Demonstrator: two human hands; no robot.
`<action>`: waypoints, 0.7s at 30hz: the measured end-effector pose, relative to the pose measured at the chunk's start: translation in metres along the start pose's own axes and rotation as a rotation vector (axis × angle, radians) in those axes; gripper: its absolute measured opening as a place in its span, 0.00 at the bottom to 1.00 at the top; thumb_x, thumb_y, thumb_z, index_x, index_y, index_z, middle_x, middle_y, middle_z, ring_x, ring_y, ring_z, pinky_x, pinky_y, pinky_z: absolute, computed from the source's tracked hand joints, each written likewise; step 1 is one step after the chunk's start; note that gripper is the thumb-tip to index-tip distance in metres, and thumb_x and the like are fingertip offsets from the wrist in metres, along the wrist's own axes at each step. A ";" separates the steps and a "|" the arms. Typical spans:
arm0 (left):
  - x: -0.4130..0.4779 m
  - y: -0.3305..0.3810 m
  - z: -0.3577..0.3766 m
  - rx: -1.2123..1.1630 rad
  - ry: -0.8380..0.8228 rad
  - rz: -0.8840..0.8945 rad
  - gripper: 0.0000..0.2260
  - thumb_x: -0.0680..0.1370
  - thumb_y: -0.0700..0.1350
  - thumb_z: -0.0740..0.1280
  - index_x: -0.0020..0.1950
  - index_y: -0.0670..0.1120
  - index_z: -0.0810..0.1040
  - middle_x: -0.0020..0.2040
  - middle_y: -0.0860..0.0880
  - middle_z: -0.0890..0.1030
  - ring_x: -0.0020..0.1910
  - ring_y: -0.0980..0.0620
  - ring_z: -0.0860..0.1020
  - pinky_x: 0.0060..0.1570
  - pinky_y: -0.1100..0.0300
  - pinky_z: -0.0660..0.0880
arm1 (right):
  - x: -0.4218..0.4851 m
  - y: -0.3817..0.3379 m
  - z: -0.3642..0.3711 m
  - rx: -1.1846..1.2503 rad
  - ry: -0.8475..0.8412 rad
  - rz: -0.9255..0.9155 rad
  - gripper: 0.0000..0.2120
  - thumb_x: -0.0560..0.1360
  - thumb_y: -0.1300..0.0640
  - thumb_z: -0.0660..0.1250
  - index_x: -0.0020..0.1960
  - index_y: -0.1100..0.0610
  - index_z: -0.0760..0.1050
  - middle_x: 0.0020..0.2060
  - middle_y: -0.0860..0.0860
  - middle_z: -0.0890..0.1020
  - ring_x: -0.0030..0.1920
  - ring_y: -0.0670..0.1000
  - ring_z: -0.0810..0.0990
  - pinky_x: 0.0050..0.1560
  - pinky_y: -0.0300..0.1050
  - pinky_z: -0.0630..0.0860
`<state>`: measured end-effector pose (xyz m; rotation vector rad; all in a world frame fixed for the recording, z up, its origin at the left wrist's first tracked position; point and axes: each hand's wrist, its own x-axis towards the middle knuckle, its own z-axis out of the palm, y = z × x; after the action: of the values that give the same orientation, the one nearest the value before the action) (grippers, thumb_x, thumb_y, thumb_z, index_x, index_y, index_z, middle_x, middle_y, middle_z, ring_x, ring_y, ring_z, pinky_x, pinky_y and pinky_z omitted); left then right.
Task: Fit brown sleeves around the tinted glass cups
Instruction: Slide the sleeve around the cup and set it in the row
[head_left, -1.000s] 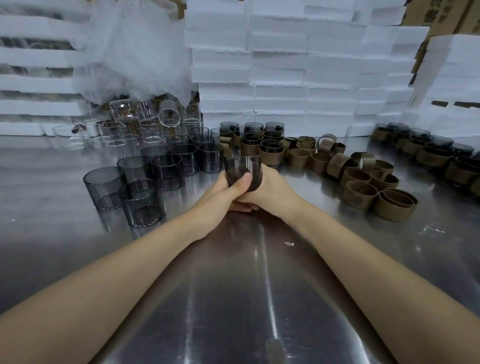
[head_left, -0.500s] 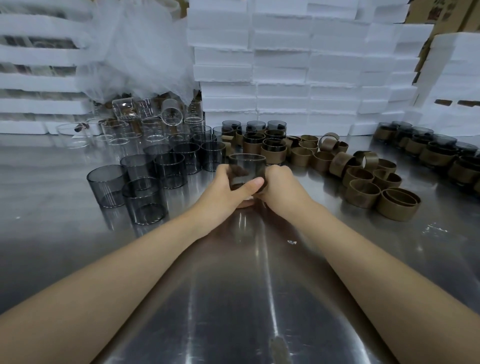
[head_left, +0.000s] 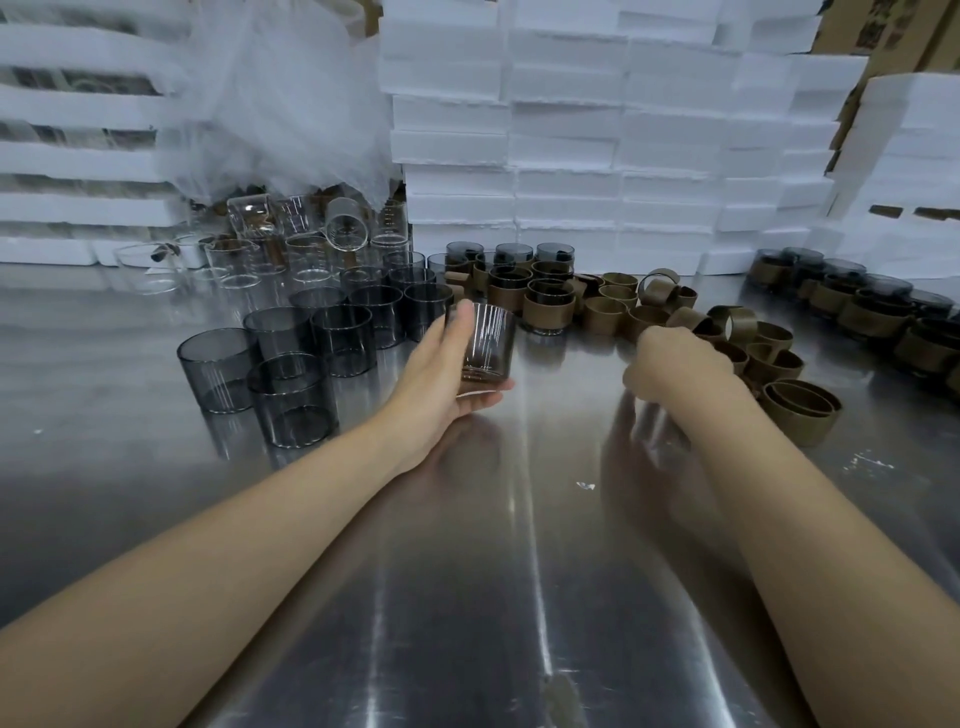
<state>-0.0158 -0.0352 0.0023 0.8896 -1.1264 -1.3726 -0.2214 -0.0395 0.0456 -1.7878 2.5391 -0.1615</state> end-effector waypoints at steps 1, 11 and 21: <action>0.001 0.001 0.000 -0.026 0.023 -0.039 0.18 0.81 0.60 0.57 0.60 0.50 0.75 0.40 0.47 0.84 0.38 0.47 0.84 0.33 0.60 0.79 | 0.000 -0.002 0.001 0.039 0.016 -0.037 0.17 0.76 0.63 0.60 0.65 0.61 0.72 0.61 0.60 0.74 0.61 0.63 0.74 0.54 0.53 0.72; 0.002 0.005 -0.004 -0.242 -0.015 -0.218 0.32 0.78 0.66 0.51 0.66 0.42 0.74 0.45 0.40 0.85 0.41 0.44 0.85 0.33 0.60 0.79 | -0.003 -0.025 0.002 0.509 0.026 -0.493 0.22 0.72 0.72 0.59 0.61 0.58 0.80 0.58 0.55 0.81 0.61 0.53 0.78 0.61 0.41 0.72; -0.007 0.003 0.001 -0.080 -0.058 -0.076 0.37 0.65 0.58 0.69 0.68 0.52 0.56 0.51 0.46 0.81 0.44 0.47 0.85 0.28 0.68 0.69 | 0.002 -0.034 0.025 0.631 0.009 -0.490 0.11 0.78 0.56 0.64 0.57 0.52 0.81 0.44 0.47 0.81 0.42 0.46 0.76 0.48 0.40 0.75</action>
<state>-0.0153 -0.0281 0.0045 0.8474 -1.0830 -1.5038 -0.1882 -0.0547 0.0242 -2.0375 1.6978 -0.8643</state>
